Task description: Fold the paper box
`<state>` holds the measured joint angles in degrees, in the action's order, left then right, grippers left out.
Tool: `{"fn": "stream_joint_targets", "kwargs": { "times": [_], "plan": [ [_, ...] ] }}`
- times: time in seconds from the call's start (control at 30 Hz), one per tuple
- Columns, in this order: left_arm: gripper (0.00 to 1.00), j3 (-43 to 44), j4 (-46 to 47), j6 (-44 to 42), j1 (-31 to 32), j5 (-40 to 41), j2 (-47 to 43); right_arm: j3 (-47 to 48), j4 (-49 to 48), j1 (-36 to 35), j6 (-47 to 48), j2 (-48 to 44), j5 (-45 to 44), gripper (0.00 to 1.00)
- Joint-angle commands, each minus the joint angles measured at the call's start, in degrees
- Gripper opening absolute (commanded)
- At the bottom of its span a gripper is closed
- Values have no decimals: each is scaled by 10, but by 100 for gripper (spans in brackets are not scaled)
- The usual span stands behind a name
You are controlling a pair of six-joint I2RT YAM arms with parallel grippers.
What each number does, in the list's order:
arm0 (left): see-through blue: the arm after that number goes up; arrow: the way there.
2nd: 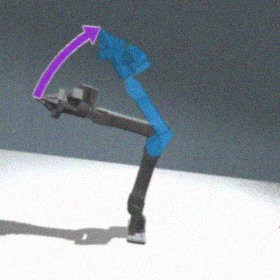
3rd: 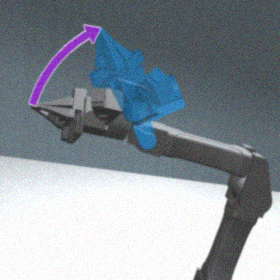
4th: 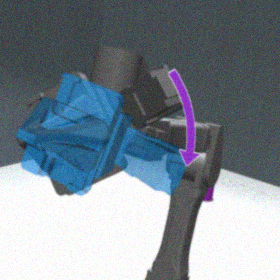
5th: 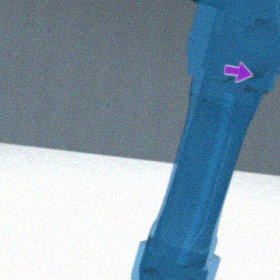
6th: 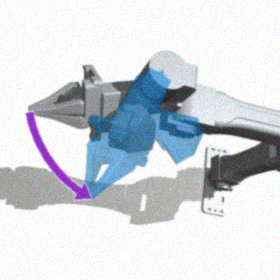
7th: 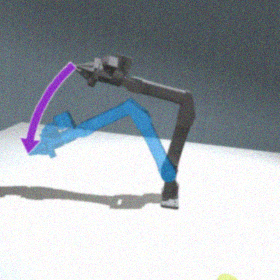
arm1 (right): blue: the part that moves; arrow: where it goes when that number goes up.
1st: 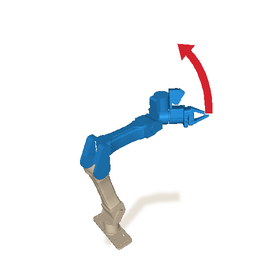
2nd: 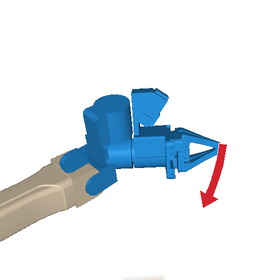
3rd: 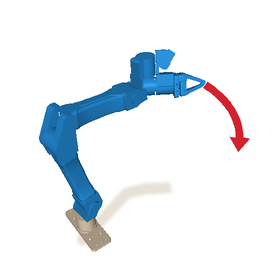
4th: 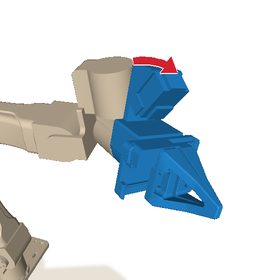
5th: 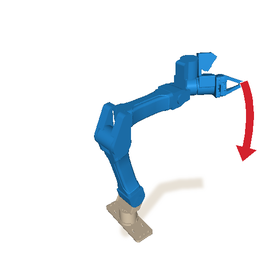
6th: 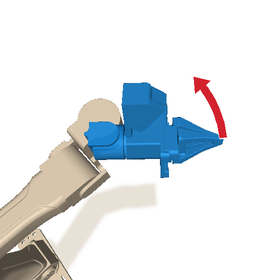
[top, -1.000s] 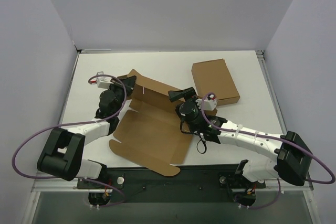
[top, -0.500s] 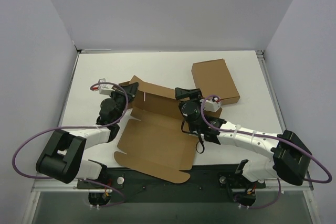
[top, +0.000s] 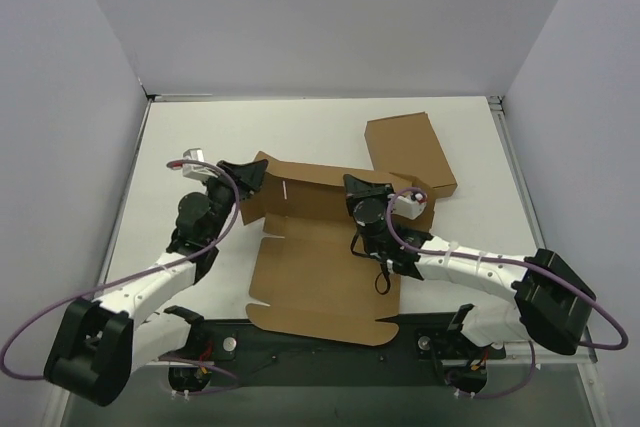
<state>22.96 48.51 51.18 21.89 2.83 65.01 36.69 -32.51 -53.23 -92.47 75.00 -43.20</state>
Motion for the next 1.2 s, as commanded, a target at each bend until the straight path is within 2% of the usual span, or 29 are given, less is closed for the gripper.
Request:
{"fn": "stream_joint_targets", "kwargs": {
  "times": [0.0,0.1,0.2,0.47,0.67,1.03,1.17],
  "plan": [
    [65,45,-182,-102,-11,23,-97,-14,-29,8,45,-27,-23,0],
    [66,83,-264,-149,-16,10,-126,-26,-39,12,48,-40,-16,0],
    [66,140,-335,-181,-18,-26,-104,-39,-48,16,54,-48,-11,0],
    [63,237,-390,-187,-20,-154,0,-53,-59,20,61,-55,2,0],
    [60,227,-403,-167,-9,-193,29,-63,-72,24,61,-53,2,0],
    [60,171,-401,-143,73,-155,19,-62,-61,25,82,-58,-7,0],
    [61,155,-387,-146,71,-157,21,-61,-59,25,86,-60,-3,0]
  ]
}}
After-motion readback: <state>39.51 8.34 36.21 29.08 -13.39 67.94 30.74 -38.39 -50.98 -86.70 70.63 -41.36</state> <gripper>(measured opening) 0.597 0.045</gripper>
